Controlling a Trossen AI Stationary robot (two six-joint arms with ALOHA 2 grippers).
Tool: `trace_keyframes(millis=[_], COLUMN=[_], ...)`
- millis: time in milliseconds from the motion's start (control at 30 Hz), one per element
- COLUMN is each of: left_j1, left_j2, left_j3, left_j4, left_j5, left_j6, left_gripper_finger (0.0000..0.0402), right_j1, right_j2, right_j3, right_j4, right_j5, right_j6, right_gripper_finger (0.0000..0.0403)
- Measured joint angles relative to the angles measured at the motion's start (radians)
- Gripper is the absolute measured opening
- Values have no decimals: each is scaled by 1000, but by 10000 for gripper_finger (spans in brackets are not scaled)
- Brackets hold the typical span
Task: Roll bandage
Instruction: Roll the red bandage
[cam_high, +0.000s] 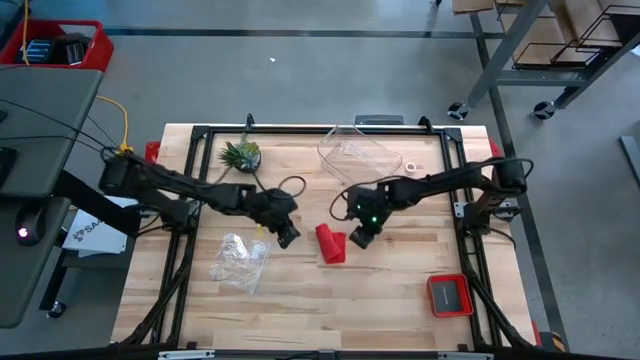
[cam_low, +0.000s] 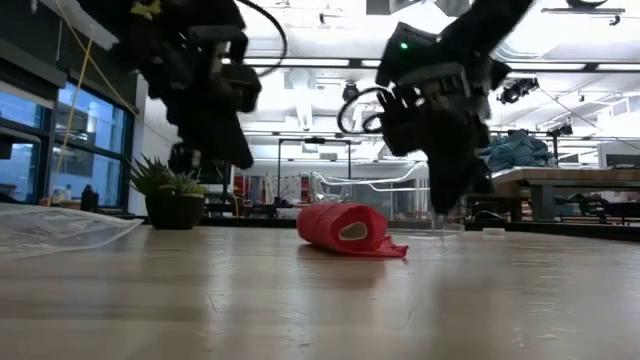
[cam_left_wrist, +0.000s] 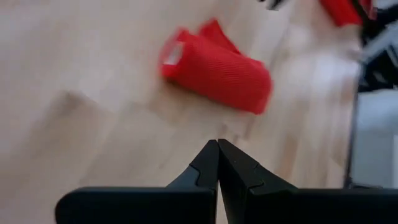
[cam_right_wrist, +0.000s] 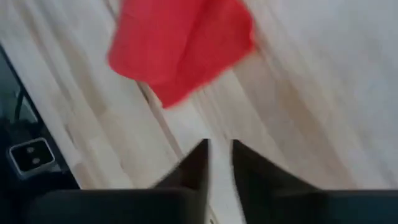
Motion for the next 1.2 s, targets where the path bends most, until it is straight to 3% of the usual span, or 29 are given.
trace_keyframes(millis=[67, 300, 533, 1000, 1200], left_j1=[-4, -13, -13, -10, -9], left_j2=[62, 236, 349, 416, 416], left_j3=[14, 82, 170, 236, 257], left_j4=[21, 18, 21, 27, 38], left_j5=[37, 43, 40, 36, 33], left_j6=[0, -3, 16, 59, 103], left_gripper_finger=[0, 0, 0, 0, 0], right_j1=[11, 10, 36, 102, 107], right_j2=[1, 3, 48, 89, 92], right_j3=[-39, -93, -93, -93, -93], right_j4=[86, 192, 252, 346, 441], right_j5=[22, 212, 269, 385, 387], right_j6=[75, 289, 378, 536, 552], right_gripper_finger=[13, 2, 0, 0, 0])
